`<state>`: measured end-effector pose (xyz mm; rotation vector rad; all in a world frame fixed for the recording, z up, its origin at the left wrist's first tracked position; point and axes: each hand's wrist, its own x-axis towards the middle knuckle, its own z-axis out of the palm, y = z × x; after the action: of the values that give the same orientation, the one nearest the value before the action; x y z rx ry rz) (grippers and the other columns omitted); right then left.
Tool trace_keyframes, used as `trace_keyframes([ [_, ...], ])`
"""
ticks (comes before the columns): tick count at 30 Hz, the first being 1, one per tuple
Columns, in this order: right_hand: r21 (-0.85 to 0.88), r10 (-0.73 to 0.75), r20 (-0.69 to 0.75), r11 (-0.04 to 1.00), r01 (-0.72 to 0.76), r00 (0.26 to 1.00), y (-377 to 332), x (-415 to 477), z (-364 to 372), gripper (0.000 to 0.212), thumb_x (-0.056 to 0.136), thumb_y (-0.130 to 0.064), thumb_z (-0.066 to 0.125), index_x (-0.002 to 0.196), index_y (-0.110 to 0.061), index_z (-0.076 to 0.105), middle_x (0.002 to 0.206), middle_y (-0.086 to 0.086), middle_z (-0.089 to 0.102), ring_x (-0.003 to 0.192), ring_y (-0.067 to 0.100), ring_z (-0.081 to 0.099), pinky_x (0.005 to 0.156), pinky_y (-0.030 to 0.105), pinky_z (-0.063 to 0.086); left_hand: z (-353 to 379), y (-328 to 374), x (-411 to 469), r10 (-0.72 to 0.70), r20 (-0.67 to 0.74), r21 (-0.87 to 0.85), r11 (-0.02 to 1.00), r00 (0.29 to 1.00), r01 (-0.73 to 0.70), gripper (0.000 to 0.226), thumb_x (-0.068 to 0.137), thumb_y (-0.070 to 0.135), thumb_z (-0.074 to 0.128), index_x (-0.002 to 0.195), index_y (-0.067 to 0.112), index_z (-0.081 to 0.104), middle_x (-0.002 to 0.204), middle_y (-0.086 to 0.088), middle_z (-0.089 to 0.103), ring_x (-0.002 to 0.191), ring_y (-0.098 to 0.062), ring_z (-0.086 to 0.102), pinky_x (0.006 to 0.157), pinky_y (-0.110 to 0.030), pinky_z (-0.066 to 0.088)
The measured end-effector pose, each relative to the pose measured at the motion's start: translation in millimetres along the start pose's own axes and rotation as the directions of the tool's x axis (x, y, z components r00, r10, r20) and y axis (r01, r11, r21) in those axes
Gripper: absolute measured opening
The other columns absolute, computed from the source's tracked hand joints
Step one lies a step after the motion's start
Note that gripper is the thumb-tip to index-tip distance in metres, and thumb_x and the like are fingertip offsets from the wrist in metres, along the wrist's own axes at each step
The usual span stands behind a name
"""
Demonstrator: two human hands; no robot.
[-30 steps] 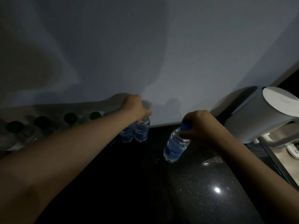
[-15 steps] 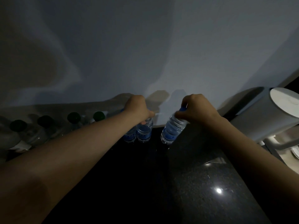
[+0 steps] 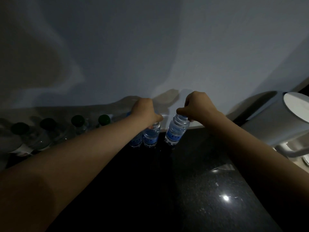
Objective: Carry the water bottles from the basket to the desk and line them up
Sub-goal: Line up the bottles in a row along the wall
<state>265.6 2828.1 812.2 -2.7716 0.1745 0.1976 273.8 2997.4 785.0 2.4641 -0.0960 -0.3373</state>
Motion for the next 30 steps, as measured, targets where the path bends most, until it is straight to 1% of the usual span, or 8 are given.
trace_keyframes([
  [4, 0.005, -0.020, -0.002, 1.000, 0.020, 1.000, -6.6, 6.7, 7.1, 0.034, 0.078, -0.031, 0.073, 0.089, 0.000, 0.065, 0.081, 0.015, 0.070, 0.075, 0.025, 0.070, 0.076, 0.040, 0.059, 0.2, -0.3, -0.3, 0.008, -0.007, 0.018, 1.000, 1.000, -0.008, 0.025, 0.076, 0.022, 0.075, 0.078, 0.003, 0.057, 0.061, -0.010, 0.062, 0.054, -0.025, 0.068, 0.052, -0.031, 0.057],
  [7, 0.007, -0.017, 0.007, 1.000, 0.017, 1.000, -9.4, 9.5, 11.8, 0.034, 0.077, -0.031, 0.074, 0.090, -0.001, 0.065, 0.084, 0.015, 0.070, 0.077, 0.025, 0.069, 0.076, 0.040, 0.059, 1.5, -0.5, -0.5, 0.007, -0.005, 0.020, 1.000, 1.000, -0.007, 0.031, 0.075, 0.024, 0.075, 0.088, 0.001, 0.060, 0.074, -0.013, 0.064, 0.070, -0.030, 0.069, 0.066, -0.039, 0.060],
  [9, 0.006, -0.014, 0.013, 1.000, 0.014, 1.000, -10.1, 10.0, 13.9, 0.033, 0.078, -0.031, 0.074, 0.089, -0.001, 0.065, 0.082, 0.015, 0.070, 0.075, 0.024, 0.070, 0.076, 0.039, 0.059, 2.1, -1.2, 0.1, 0.011, -0.007, 0.018, 1.000, 1.000, -0.011, 0.034, 0.075, 0.025, 0.075, 0.092, 0.001, 0.060, 0.079, -0.014, 0.063, 0.076, -0.031, 0.068, 0.071, -0.041, 0.060],
  [15, -0.009, -0.036, 0.005, 0.999, 0.036, 0.999, -10.2, 9.2, 21.0, 0.032, 0.078, -0.031, 0.073, 0.088, 0.000, 0.066, 0.081, 0.015, 0.071, 0.075, 0.024, 0.069, 0.076, 0.039, 0.059, 1.1, -0.7, 0.7, 0.001, 0.007, 0.037, 0.999, 1.000, -0.002, 0.032, 0.077, 0.026, 0.073, 0.092, 0.003, 0.057, 0.071, -0.009, 0.059, 0.068, -0.027, 0.068, 0.061, -0.033, 0.058],
  [19, -0.021, -0.043, 0.011, 0.999, 0.043, 0.999, -9.4, 9.6, 22.8, 0.034, 0.080, -0.032, 0.071, 0.091, -0.001, 0.065, 0.085, 0.015, 0.070, 0.078, 0.024, 0.069, 0.078, 0.039, 0.058, 1.3, -0.8, 1.5, 0.009, 0.001, 0.044, 0.999, 1.000, -0.009, 0.036, 0.078, 0.026, 0.073, 0.097, -0.002, 0.058, 0.078, -0.012, 0.060, 0.080, -0.031, 0.067, 0.069, -0.035, 0.056],
  [24, -0.065, -0.045, 0.015, 0.997, 0.046, 0.999, -9.5, 4.3, 21.3, 0.039, 0.085, -0.039, 0.066, 0.095, -0.001, 0.065, 0.090, 0.015, 0.069, 0.082, 0.025, 0.067, 0.080, 0.041, 0.057, 1.4, 0.2, 0.9, 0.000, 0.003, 0.067, 0.998, 1.000, 0.000, 0.034, 0.078, 0.026, 0.072, 0.093, -0.001, 0.059, 0.079, -0.014, 0.062, 0.080, -0.031, 0.068, 0.074, -0.038, 0.058],
  [28, -0.100, -0.068, -0.012, 0.993, 0.067, 0.998, -8.3, -15.1, 9.8, 0.041, 0.088, -0.038, 0.062, 0.105, 0.000, 0.062, 0.101, 0.017, 0.065, 0.092, 0.027, 0.062, 0.082, 0.039, 0.054, -0.1, 2.7, 0.3, 0.008, -0.007, 0.098, 0.995, 1.000, -0.007, 0.028, 0.078, 0.027, 0.071, 0.084, 0.004, 0.057, 0.069, -0.008, 0.055, 0.075, -0.028, 0.066, 0.062, -0.031, 0.051],
  [30, -0.116, -0.065, -0.018, 0.991, 0.062, 0.998, -3.0, -31.2, 0.8, 0.042, 0.088, -0.038, 0.063, 0.112, -0.003, 0.058, 0.101, 0.014, 0.063, 0.092, 0.026, 0.060, 0.079, 0.036, 0.051, -0.6, 5.2, -1.5, 0.000, -0.004, 0.114, 0.994, 1.000, 0.000, 0.026, 0.080, 0.027, 0.070, 0.084, 0.004, 0.058, 0.068, -0.009, 0.056, 0.076, -0.028, 0.066, 0.061, -0.030, 0.048],
])
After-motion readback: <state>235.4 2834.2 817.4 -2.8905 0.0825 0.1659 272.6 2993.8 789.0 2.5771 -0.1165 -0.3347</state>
